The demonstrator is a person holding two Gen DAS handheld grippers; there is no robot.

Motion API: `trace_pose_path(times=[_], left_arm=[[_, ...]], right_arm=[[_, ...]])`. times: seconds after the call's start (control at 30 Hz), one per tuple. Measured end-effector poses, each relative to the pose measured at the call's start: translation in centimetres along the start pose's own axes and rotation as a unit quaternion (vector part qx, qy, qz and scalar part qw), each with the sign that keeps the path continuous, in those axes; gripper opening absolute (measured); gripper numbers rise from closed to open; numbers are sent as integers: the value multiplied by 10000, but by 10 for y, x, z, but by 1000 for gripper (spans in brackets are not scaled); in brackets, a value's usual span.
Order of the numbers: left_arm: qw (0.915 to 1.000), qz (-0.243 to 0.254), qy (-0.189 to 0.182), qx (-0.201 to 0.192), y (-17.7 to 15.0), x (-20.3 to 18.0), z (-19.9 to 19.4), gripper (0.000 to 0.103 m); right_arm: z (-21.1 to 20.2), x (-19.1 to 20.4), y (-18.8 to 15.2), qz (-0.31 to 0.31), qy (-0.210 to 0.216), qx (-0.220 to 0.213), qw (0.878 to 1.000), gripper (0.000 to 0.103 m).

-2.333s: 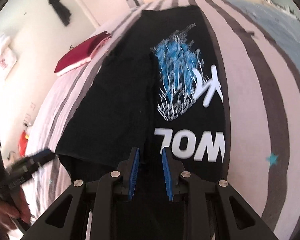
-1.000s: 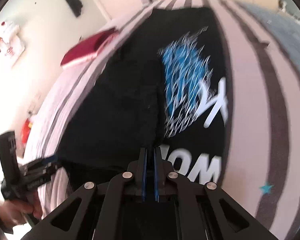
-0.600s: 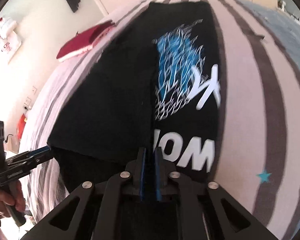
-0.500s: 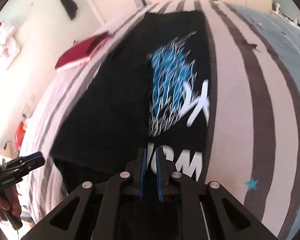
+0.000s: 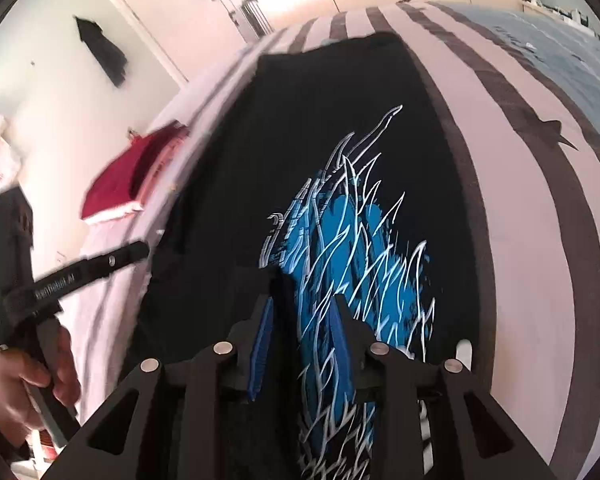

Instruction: Fold clothes

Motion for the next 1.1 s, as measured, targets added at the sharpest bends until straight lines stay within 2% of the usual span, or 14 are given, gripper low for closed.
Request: trace_pose_path(times=[0.17, 0.2, 0.23, 0.33, 0.5, 0.57, 0.6, 0.7, 0.77, 0.87, 1.0, 1.1], left_arm=[[9976, 589, 145, 335, -8, -14, 10, 38], [9961, 768, 200, 376, -11, -17, 11, 26], [9946, 936, 213, 384, -15, -21, 10, 20], [9897, 1333, 435, 280, -20, -27, 6, 15], [9931, 935, 691, 158, -18, 7, -6, 14], [9938, 712, 839, 140, -16, 25, -7, 5], [9948, 565, 829, 190, -17, 33, -6, 3], [9975, 311, 610, 161, -17, 45, -9, 3], [9980, 350, 520, -70, -13, 40, -20, 3], [9992, 274, 201, -189, -7, 27, -30, 3], [9969, 760, -123, -190, -12, -8, -33, 2], [9928, 1142, -301, -224, -19, -26, -33, 3]], right_arm=[[10, -2, -1, -5, -36, 56, 10000, 27], [10, -2, -1, 0, -40, 45, 10000, 27], [11, -2, -1, 4, -44, 34, 10000, 27], [11, 1, 1, 12, -49, 0, 10000, 27], [11, 8, 7, 12, -46, -58, 10000, 27], [13, 14, 9, -64, -7, -73, 10000, 27], [16, 17, 8, -122, 9, -36, 9999, 27], [27, 24, 5, -287, -18, 98, 9995, 27], [27, 25, 3, -319, -50, 70, 9995, 27], [23, 23, 3, -252, -36, -26, 9997, 27], [13, 22, 4, -267, -118, -212, 9993, 27], [3, 30, 6, -249, 126, -358, 9990, 27]])
Point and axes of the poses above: each gripper's, at about its wrist camera, not at the fingertips, and z roughly the way its jaws point, x to its left, y to its top, the point moved 4 cm from there along z, roughly the way its jaws point, and after that the axes turned 6 degrees about -x, right-handed, at the moved point
